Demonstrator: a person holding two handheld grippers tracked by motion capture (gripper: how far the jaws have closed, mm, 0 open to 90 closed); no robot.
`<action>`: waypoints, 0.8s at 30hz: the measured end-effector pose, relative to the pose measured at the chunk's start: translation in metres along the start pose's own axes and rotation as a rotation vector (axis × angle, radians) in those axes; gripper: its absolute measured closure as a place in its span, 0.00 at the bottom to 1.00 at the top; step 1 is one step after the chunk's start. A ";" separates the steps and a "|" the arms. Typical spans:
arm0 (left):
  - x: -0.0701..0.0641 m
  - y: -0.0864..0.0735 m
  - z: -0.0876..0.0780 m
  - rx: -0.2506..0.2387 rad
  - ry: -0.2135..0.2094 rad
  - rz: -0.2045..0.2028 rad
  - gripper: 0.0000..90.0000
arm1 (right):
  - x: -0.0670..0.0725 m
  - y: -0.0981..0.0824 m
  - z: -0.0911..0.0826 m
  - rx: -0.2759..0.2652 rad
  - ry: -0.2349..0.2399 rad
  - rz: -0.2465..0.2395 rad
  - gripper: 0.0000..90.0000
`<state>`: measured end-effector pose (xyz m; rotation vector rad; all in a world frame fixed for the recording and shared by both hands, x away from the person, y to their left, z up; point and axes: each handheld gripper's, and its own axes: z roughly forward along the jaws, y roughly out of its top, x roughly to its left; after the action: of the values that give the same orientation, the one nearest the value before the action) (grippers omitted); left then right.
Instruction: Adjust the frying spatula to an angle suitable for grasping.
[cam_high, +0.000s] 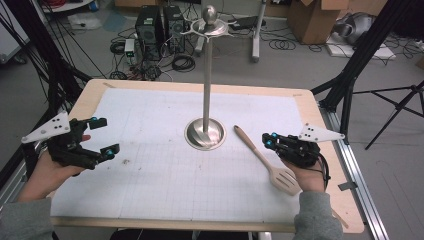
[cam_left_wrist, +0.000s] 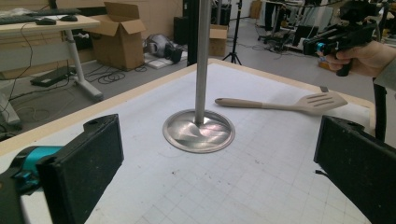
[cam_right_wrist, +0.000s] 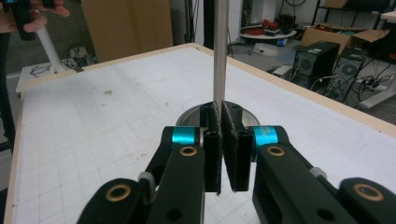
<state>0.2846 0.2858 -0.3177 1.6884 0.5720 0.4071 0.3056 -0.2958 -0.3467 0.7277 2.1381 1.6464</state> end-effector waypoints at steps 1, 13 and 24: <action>0.000 0.000 -0.001 0.002 0.003 0.002 0.02 | -0.001 -0.001 0.001 -0.003 -0.002 0.002 0.98; -0.002 -0.007 -0.005 0.012 0.038 0.006 0.02 | -0.012 -0.008 0.019 0.040 -0.060 0.018 1.00; -0.005 -0.011 -0.007 0.024 0.041 0.005 0.02 | -0.027 -0.018 0.031 0.062 -0.119 0.096 1.00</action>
<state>0.2751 0.2903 -0.3269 1.7081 0.6047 0.4412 0.3416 -0.2912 -0.3736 0.9360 2.1074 1.5475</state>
